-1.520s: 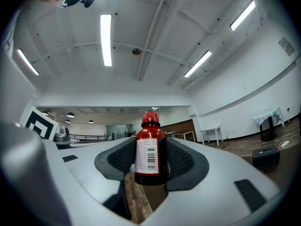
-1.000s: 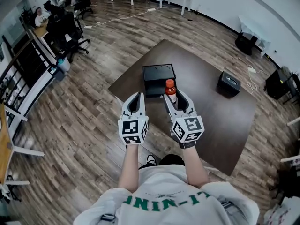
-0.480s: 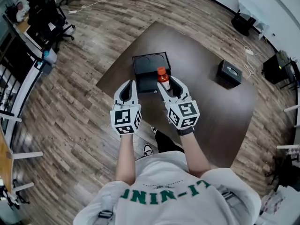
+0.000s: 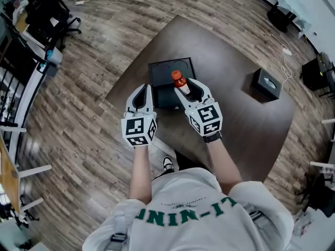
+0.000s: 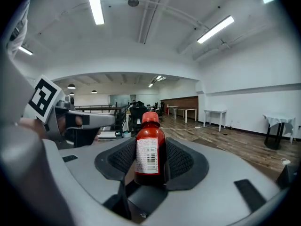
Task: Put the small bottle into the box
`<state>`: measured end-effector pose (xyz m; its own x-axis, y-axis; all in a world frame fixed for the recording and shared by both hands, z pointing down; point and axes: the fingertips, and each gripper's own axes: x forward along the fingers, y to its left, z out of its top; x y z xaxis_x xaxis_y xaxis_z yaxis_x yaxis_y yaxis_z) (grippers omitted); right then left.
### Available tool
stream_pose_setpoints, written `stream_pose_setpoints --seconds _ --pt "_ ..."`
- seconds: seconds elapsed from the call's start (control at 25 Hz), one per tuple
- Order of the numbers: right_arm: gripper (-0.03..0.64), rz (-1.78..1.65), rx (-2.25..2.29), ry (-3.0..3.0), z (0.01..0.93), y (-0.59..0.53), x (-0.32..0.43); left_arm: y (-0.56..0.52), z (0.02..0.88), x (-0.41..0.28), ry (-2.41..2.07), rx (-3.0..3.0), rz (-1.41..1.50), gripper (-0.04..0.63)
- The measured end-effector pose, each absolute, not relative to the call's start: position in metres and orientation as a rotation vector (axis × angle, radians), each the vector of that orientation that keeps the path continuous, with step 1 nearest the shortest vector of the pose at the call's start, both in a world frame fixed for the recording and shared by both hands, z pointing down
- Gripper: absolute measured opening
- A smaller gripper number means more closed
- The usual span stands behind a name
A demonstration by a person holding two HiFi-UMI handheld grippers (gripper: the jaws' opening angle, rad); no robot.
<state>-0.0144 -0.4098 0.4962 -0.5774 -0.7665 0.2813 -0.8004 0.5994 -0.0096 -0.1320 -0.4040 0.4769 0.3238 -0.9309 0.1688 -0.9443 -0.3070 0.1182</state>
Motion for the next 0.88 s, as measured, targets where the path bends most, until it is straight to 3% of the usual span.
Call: stream_pose_setpoints --seconds 0.88 --pt "0.213 -0.029 0.441 -2.21 0.727 -0.457 -0.031 -0.459 0.541 -0.131 -1.67 2.341 0.201 0.011"
